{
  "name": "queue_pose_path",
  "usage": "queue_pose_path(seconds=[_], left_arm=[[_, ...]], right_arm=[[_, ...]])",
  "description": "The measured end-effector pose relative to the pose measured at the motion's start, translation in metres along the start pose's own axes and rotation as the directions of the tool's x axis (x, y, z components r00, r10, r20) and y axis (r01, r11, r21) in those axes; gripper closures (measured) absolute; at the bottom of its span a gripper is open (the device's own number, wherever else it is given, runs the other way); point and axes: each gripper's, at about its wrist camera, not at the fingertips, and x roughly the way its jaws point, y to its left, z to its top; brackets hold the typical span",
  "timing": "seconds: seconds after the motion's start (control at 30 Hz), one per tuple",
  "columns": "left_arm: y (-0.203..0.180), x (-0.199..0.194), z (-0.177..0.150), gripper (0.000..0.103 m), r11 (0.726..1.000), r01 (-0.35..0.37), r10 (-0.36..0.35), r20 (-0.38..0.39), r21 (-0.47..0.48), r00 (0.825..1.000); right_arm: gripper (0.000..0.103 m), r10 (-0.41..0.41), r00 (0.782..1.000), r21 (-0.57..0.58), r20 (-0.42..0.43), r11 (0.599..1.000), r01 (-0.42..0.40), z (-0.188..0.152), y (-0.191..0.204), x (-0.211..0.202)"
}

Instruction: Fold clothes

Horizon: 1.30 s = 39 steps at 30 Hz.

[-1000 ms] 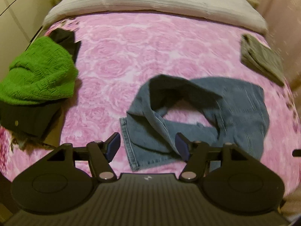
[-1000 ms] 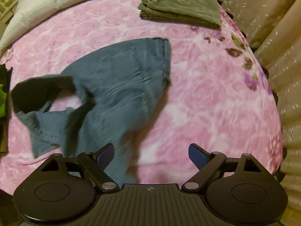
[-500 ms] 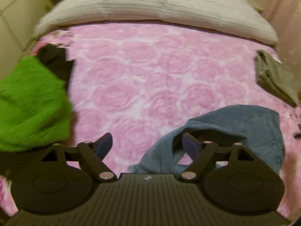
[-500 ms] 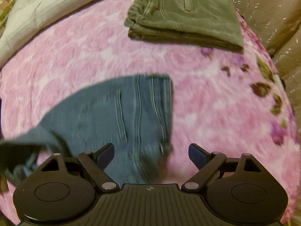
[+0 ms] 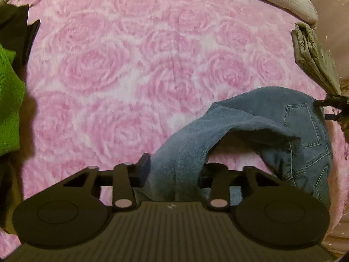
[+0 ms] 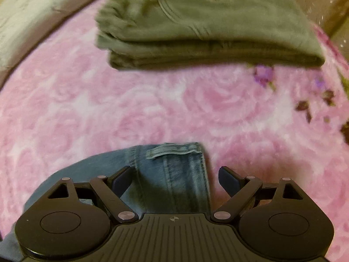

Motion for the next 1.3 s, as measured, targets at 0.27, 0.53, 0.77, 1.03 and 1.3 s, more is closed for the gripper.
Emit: queue_pose_path(seconds=[0.27,0.53,0.77,1.03,1.3], left_arm=[[-0.004,-0.025,0.007,0.099,0.999,-0.05,0.05,0.099,-0.006,0.994],[-0.017,-0.143,0.056,0.099,0.985,-0.163,0.125,0.404,0.061,0.906],[-0.065,-0.303,0.06,0.097,0.958,-0.269,0.104,0.753,0.1,0.649],[-0.108,-0.336,-0.082,0.093,0.928,-0.324,0.041,0.812,0.186,0.582],[-0.101,-0.19,-0.223,0.08,0.955,-0.217,0.166,0.244,0.202,0.955]], right_arm=[[0.086,0.115,0.986,-0.028,0.12,0.993,-0.113,-0.002,0.006,-0.053],[0.087,0.27,0.88,-0.103,0.39,0.963,-0.25,0.018,0.016,-0.175],[0.087,0.463,0.496,-0.29,0.734,0.875,-0.387,0.027,0.024,-0.373],[0.084,0.563,0.292,-0.484,0.773,0.822,-0.301,-0.08,-0.048,-0.477],[0.033,0.109,0.92,0.142,0.377,0.974,-0.174,-0.208,-0.202,-0.362]])
